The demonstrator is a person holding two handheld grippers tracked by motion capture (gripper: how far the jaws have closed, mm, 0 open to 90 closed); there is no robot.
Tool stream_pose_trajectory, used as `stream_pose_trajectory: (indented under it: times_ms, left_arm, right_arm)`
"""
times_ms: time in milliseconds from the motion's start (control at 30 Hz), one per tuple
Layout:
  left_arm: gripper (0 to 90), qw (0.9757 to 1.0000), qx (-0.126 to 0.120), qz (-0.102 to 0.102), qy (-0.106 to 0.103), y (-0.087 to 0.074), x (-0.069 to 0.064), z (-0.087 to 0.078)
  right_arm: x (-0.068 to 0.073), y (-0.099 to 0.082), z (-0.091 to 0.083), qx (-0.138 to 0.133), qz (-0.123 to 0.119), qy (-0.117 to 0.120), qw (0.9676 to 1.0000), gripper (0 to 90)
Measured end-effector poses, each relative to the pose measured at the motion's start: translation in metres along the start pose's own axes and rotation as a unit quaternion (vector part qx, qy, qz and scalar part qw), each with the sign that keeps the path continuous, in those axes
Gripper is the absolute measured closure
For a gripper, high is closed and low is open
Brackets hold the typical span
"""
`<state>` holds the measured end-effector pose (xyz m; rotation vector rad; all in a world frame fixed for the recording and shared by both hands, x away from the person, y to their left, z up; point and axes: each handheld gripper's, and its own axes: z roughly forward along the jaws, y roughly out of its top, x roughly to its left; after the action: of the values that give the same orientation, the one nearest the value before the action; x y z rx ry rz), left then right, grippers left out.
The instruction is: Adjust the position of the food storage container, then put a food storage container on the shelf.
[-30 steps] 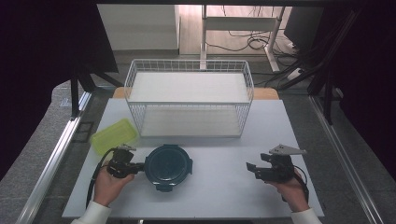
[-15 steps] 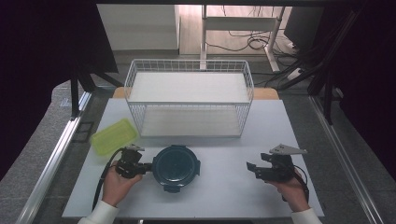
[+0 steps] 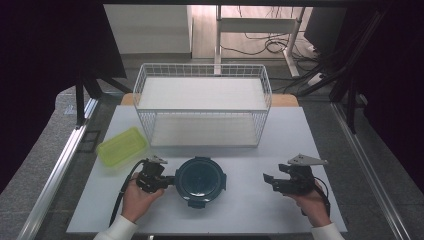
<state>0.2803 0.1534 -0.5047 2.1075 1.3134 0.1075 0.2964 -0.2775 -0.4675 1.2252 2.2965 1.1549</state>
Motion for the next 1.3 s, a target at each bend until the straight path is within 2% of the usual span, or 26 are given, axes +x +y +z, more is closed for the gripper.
stream_pose_trajectory:
  times_ms: [133, 200, 267, 400, 467, 533, 567, 600, 633, 667, 700, 800, 900, 967, 1067, 1167, 1300]
  left_arm:
    - [89.8, 0.9998, -0.006, 0.008, -0.015, -0.001, 0.005, 0.0]
    - [89.9, 0.9996, -0.014, 0.003, -0.025, -0.002, 0.01, -0.001]
    - [90.0, 0.9996, -0.024, 0.001, -0.017, -0.002, 0.014, -0.004]
    - [89.9, 0.998, -0.056, -0.009, -0.028, -0.003, 0.022, -0.017]
    - [89.2, 0.9969, -0.069, -0.011, -0.035, -0.004, 0.024, -0.023]
    - [81.3, 0.9958, -0.081, -0.015, -0.039, -0.005, 0.025, -0.029]
    - [73.8, 0.9952, -0.088, -0.017, -0.039, -0.005, 0.026, -0.032]
    - [64.5, 0.9948, -0.093, -0.019, -0.037, -0.004, 0.026, -0.035]
    - [45.9, 0.9943, -0.098, -0.023, -0.036, -0.004, 0.025, -0.038]
    - [45.9, 0.994, -0.099, -0.028, -0.037, -0.003, 0.025, -0.04]
    - [39.9, 0.9938, -0.101, -0.029, -0.037, -0.003, 0.024, -0.042]
    - [29.8, 0.9926, -0.113, -0.033, -0.03, -0.004, 0.022, -0.05]
    - [27.4, 0.9924, -0.113, -0.04, -0.027, -0.004, 0.022, -0.05]
    - [24.1, 0.993, -0.111, -0.04, -0.01, -0.005, 0.02, -0.049]
    - [20.5, 0.9929, -0.111, -0.042, -0.012, -0.004, 0.019, -0.047]
    - [18.3, 0.9921, -0.113, -0.046, -0.028, -0.001, 0.02, -0.046]
    - [16.8, 0.99, -0.115, -0.056, -0.059, 0.003, 0.022, -0.041]
  right_arm:
    - [0.0, 0.001, 0.0, -0.003, 0.005, -0.001, 1.0, 25.7]
    - [0.0, 0.003, 0.0, -0.007, 0.007, 0.001, 1.0, 25.6]
    - [0.004, 0.008, 0.001, -0.015, 0.011, 0.008, 0.9998, 25.3]
    - [0.011, 0.012, 0.005, -0.017, 0.015, 0.016, 0.9996, 25.0]
    - [0.017, 0.012, 0.008, -0.016, 0.008, 0.024, 0.9996, 24.8]
    - [0.023, 0.013, 0.011, -0.011, -0.002, 0.032, 0.9994, 24.8]
    - [0.026, 0.013, 0.013, -0.009, -0.004, 0.037, 0.9993, 24.8]
    - [0.029, 0.013, 0.014, -0.008, -0.01, 0.041, 0.9991, 24.8]
    - [0.032, 0.014, 0.016, -0.007, -0.021, 0.046, 0.9987, 24.6]
    - [0.032, 0.014, 0.016, -0.007, -0.021, 0.046, 0.9987, 24.6]
    - [0.034, 0.015, 0.017, -0.008, -0.026, 0.048, 0.9985, 24.4]
    - [0.039, 0.016, 0.017, -0.008, -0.033, 0.054, 0.998, 23.9]
    - [0.041, 0.016, 0.018, -0.006, -0.039, 0.057, 0.9976, 23.9]
    - [0.043, 0.016, 0.018, -0.005, -0.04, 0.059, 0.9975, 23.4]
    - [0.046, 0.016, 0.017, -0.005, -0.039, 0.06, 0.9975, 21.8]
    - [0.048, 0.017, 0.017, -0.006, -0.029, 0.069, 0.9972, 20.2]
    - [0.054, 0.018, 0.024, 0.003, -0.033, 0.078, 0.9964, 18.5]
